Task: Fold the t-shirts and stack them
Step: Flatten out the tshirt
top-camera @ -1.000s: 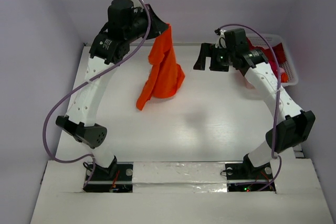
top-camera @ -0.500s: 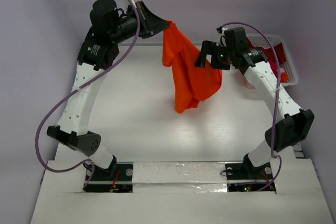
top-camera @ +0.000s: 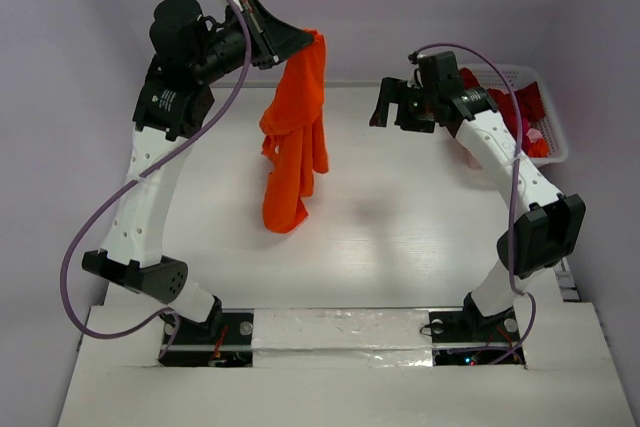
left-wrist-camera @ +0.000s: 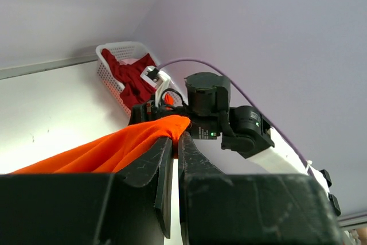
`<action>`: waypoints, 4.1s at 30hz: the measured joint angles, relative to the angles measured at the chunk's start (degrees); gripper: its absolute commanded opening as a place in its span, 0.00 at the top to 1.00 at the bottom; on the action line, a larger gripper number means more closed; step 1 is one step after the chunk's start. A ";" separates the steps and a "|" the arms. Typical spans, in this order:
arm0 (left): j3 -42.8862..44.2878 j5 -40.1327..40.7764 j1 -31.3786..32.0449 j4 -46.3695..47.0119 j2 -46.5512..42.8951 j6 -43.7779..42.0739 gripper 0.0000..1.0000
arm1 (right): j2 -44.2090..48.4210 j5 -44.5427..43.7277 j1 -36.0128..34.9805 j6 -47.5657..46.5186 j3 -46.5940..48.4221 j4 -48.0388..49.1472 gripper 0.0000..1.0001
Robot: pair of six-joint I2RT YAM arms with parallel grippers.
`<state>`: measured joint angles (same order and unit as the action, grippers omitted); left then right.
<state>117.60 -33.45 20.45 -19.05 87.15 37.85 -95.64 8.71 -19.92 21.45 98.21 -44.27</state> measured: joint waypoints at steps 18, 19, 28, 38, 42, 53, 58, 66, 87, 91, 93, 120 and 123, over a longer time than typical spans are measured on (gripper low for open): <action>-4.76 -12.11 0.13 14.58 2.01 9.57 1.00 | 1.86 5.92 -5.40 -0.26 -3.69 2.56 0.00; -4.76 -12.66 0.48 15.15 2.32 9.90 1.00 | 2.05 5.90 -5.62 -0.24 -3.76 2.71 0.00; -4.76 -15.63 4.55 14.67 4.28 9.51 1.00 | 2.25 -0.72 -5.57 -0.22 -1.18 1.40 0.00; -7.78 -4.72 1.31 1.90 4.04 4.63 1.00 | 2.25 -6.08 -5.57 0.04 2.95 0.96 0.00; -21.09 7.76 -4.79 -3.28 -0.17 4.66 1.00 | 2.27 -7.48 -5.57 0.00 2.95 0.87 0.00; -49.77 25.11 -12.68 -10.36 -13.18 5.84 0.30 | 2.60 -8.59 -5.57 -0.02 2.38 0.94 0.00; -53.16 26.56 -15.30 -9.60 -17.94 6.97 0.01 | 2.60 -8.59 -5.57 -0.04 2.38 0.92 0.00; -54.01 26.64 -16.04 -8.02 -20.28 6.99 0.01 | 2.36 -1.55 -6.12 -0.76 2.21 0.92 0.00; -35.56 35.85 -16.04 -13.03 -22.03 5.88 0.01 | -39.34 11.56 -28.83 -4.98 33.18 -4.22 0.17; -38.66 35.52 -16.04 -13.40 -23.41 5.95 0.01 | -41.48 13.03 -28.02 -5.03 37.40 -4.35 0.18; -40.46 35.23 -16.04 -13.86 -24.17 6.05 0.01 | -42.29 13.57 -27.63 -5.05 38.86 -4.50 0.18; -51.15 29.68 -14.73 -13.64 -32.81 8.09 0.01 | -53.22 18.47 -25.81 -2.47 43.80 2.89 0.14; -51.47 29.42 -14.64 -13.66 -32.85 8.11 0.01 | -53.22 18.80 -25.79 -1.88 43.85 4.09 0.14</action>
<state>66.13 -4.03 5.80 -32.71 54.30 45.95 -148.86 27.51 -45.71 19.57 142.06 -40.18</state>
